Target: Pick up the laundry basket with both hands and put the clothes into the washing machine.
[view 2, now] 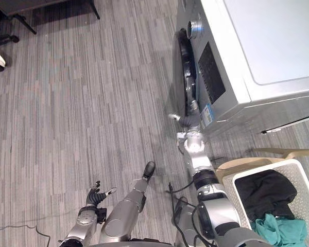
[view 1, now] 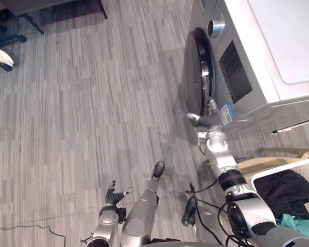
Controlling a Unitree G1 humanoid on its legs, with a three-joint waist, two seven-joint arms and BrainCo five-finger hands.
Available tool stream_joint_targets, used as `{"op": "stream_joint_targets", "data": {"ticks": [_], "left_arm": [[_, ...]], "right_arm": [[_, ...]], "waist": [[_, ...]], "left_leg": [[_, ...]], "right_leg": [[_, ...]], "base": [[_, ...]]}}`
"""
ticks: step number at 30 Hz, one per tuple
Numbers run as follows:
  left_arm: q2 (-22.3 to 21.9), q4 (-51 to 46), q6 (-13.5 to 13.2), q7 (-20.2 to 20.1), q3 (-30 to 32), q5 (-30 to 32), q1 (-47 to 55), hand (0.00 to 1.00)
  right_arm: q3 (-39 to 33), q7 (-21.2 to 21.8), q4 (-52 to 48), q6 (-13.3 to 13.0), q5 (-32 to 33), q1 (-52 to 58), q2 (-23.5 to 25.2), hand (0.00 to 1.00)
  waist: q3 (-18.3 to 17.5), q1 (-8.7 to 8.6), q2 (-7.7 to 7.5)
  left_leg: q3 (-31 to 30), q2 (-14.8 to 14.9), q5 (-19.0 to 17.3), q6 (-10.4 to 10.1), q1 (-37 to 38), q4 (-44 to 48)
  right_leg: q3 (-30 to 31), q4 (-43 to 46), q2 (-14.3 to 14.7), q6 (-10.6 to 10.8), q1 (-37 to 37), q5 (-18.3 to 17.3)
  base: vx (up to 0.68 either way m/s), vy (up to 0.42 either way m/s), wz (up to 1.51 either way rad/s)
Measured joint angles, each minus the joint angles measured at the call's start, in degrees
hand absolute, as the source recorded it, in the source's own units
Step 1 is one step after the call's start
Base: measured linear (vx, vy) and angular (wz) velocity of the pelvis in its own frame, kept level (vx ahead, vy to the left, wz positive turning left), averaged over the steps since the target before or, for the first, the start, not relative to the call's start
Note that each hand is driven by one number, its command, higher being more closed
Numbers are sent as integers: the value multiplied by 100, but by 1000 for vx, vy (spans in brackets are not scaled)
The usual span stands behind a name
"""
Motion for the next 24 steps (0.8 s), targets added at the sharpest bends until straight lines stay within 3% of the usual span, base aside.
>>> {"op": "stream_joint_targets", "data": {"ticks": [13,18,24], "left_arm": [[48,-247,-169,40,-77,-64,-13,0],[116,-280,-181,29,-124,-88,-18,0],[217,-263,-228,21,-263,-119,-24,0]], "right_arm": [[-170,-304,-221,-26,33,-247,-113,0],[76,58,700,-12,440,-1063,-494,0],[262,305,1482,13,779,-1908,-1003,0]], "waist": [[230,124,-75],[322,126,-60],[437,316,-27]], "left_leg": [[-35,5,175,-45,-227,9],[-35,56,179,-41,-366,1],[-76,82,237,-62,-632,-27]], "right_leg": [[74,2,45,-50,-196,-54],[107,-16,103,-66,-350,-8],[87,22,125,-67,-625,6]], "base": [[9,-68,2],[-61,-21,-4],[6,-34,1]]}}
